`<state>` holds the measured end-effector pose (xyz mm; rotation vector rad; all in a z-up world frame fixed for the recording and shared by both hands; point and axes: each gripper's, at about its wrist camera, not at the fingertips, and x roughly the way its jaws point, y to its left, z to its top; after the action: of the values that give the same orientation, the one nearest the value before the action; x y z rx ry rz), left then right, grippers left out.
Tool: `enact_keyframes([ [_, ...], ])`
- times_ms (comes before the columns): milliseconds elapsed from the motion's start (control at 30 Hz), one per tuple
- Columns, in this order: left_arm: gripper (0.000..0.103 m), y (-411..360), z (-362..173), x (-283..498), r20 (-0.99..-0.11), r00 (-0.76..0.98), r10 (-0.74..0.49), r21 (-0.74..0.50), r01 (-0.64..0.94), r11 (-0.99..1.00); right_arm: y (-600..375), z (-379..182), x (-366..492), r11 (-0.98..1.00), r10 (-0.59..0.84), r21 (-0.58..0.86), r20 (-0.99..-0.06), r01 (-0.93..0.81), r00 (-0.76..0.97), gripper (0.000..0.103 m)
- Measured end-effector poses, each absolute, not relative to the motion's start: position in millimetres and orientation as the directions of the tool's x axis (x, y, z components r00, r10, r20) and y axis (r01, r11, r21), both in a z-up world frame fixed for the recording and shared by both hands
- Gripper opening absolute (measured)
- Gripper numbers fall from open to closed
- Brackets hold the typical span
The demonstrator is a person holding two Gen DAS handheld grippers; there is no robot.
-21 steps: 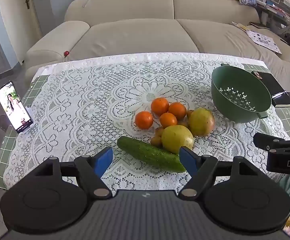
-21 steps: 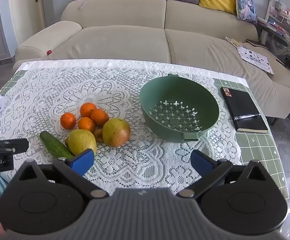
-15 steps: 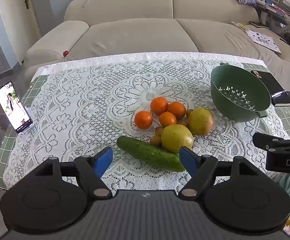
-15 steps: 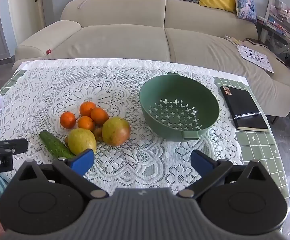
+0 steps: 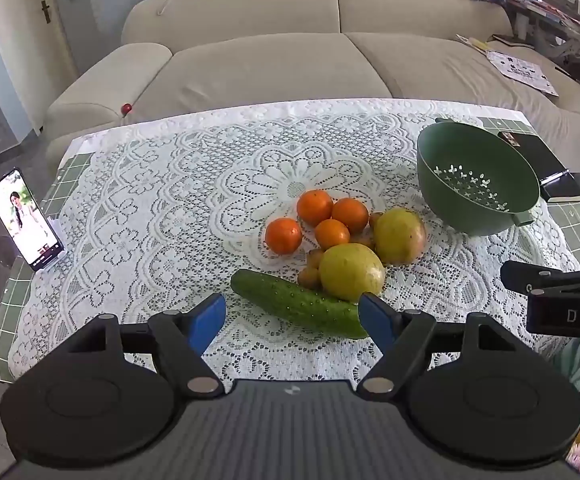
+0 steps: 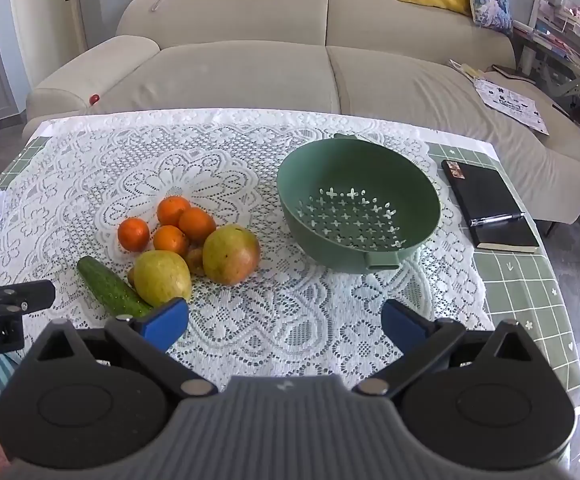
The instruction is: Organize fruits
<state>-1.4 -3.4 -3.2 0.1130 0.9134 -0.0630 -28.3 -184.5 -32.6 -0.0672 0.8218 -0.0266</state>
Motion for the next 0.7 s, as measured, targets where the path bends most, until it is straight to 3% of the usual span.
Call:
enact_keyframes([
  [700, 0.089, -5.5, -3.6, -2.0, -0.795, 0.607, -0.018, 0.071, 0.122, 0.990, -187.2, -35.4, -22.6, 0.998, -0.040, -0.057, -0.754, -0.005, 0.656, 0.099],
])
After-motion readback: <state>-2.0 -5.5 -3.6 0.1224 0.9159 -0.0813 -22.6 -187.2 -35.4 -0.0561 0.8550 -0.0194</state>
